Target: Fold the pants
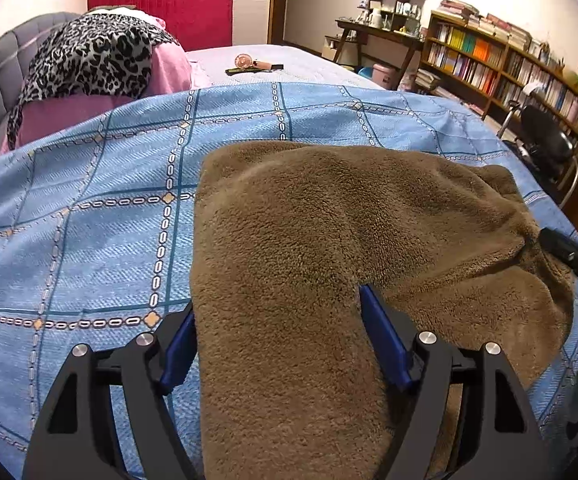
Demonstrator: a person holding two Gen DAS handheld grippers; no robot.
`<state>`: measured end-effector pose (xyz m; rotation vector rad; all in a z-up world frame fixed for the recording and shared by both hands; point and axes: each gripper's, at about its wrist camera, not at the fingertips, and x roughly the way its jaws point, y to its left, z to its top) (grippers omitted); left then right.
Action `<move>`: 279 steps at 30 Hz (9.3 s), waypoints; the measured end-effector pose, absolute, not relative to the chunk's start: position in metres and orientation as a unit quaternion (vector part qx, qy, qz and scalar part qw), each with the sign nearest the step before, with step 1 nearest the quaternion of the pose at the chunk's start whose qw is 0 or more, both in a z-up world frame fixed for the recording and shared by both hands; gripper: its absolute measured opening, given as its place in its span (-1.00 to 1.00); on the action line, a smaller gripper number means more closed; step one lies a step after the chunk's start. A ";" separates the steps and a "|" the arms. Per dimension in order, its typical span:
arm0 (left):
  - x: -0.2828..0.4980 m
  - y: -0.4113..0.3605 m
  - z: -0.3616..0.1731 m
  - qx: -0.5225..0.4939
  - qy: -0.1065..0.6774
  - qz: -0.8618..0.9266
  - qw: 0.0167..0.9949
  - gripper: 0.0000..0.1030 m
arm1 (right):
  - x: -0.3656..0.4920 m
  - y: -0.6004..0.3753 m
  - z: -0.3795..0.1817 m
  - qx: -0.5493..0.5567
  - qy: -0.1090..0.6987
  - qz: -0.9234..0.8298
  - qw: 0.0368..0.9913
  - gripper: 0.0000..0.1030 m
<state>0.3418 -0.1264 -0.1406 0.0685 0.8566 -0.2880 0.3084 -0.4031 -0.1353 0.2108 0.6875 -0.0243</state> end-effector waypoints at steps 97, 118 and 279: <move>0.111 -0.138 0.010 0.071 0.287 -0.086 0.951 0.84 | 0.101 -0.327 -0.012 0.050 0.261 -0.003 0.964 0.94; 0.126 -0.121 -0.016 0.054 0.333 -0.074 0.939 0.84 | 0.119 -0.339 -0.044 0.074 0.304 -0.011 0.950 0.94; 0.192 0.366 -0.154 -0.079 0.420 0.264 0.865 0.91 | 0.172 -0.392 -0.103 0.049 0.384 -0.106 0.916 0.94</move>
